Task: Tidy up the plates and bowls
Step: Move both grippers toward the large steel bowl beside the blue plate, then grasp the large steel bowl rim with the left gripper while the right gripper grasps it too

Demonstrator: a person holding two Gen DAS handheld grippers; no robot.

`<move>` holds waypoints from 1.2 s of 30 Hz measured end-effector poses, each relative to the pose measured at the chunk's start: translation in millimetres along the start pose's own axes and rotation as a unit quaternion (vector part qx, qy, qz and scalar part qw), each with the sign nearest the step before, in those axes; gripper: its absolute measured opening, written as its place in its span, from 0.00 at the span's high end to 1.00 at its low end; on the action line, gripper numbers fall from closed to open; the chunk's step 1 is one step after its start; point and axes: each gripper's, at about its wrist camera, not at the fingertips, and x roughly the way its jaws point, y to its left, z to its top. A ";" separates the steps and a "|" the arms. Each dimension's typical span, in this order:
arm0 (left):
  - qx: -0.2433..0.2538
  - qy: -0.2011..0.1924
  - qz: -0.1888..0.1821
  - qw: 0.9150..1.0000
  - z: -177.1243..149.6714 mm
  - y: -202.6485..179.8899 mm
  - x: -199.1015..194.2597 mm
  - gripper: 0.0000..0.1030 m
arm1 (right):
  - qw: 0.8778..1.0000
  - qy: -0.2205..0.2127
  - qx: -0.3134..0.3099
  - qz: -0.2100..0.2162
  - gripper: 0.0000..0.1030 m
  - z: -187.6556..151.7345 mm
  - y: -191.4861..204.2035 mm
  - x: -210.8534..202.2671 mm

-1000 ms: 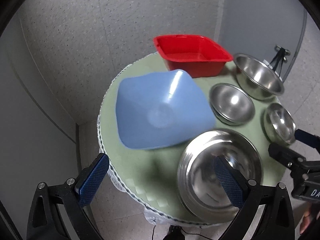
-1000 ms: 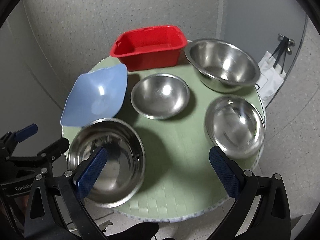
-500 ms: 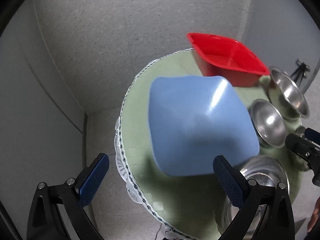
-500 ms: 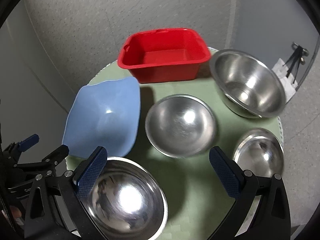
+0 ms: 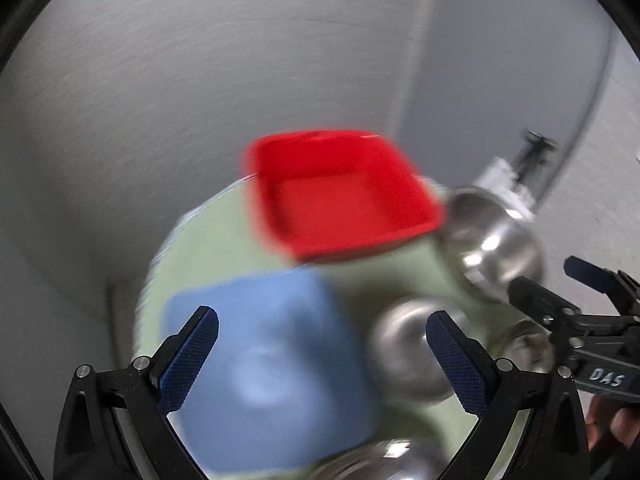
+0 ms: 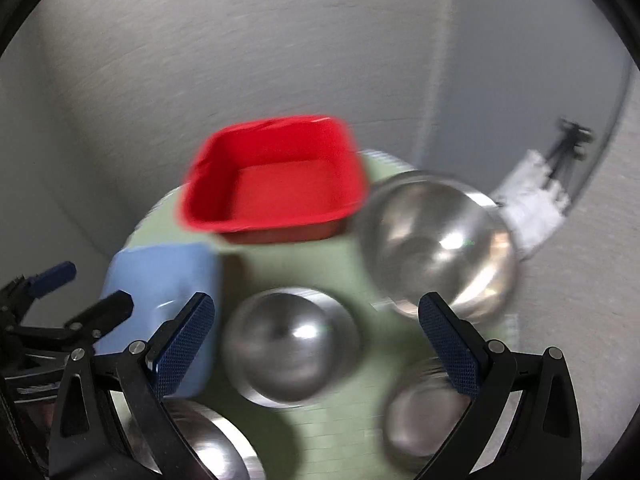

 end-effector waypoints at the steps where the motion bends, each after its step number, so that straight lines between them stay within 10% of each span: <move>1: 0.014 0.001 -0.008 1.000 8.2 -13.5 8.2 0.01 | 1.000 -0.006 0.010 -0.016 0.00 2.7 -14.7 -1.6; 10: 0.088 0.070 -0.018 0.994 47.1 -91.6 118.3 0.18 | 0.990 0.014 0.092 -0.103 0.00 12.6 -138.2 44.8; 17: 0.122 0.080 0.007 0.989 52.2 -123.4 159.5 0.26 | 0.985 0.067 0.135 -0.083 0.04 -0.2 -193.0 105.0; 20: 0.131 0.072 0.024 0.989 51.9 -139.2 161.1 0.48 | 0.983 0.082 0.154 -0.062 0.14 -8.2 -204.3 120.2; 30: 0.118 0.129 -0.003 0.985 49.4 -159.9 207.0 0.55 | 0.976 0.101 0.190 0.031 0.66 -24.8 -215.7 139.0; 33: 0.116 0.151 -0.012 0.982 47.9 -156.5 228.8 0.84 | 0.975 0.099 0.192 0.052 0.78 -25.7 -214.3 139.4; 36: 0.116 0.155 -0.019 0.981 45.2 -155.3 237.5 0.85 | 0.979 0.094 0.175 0.053 0.82 -23.7 -206.2 136.3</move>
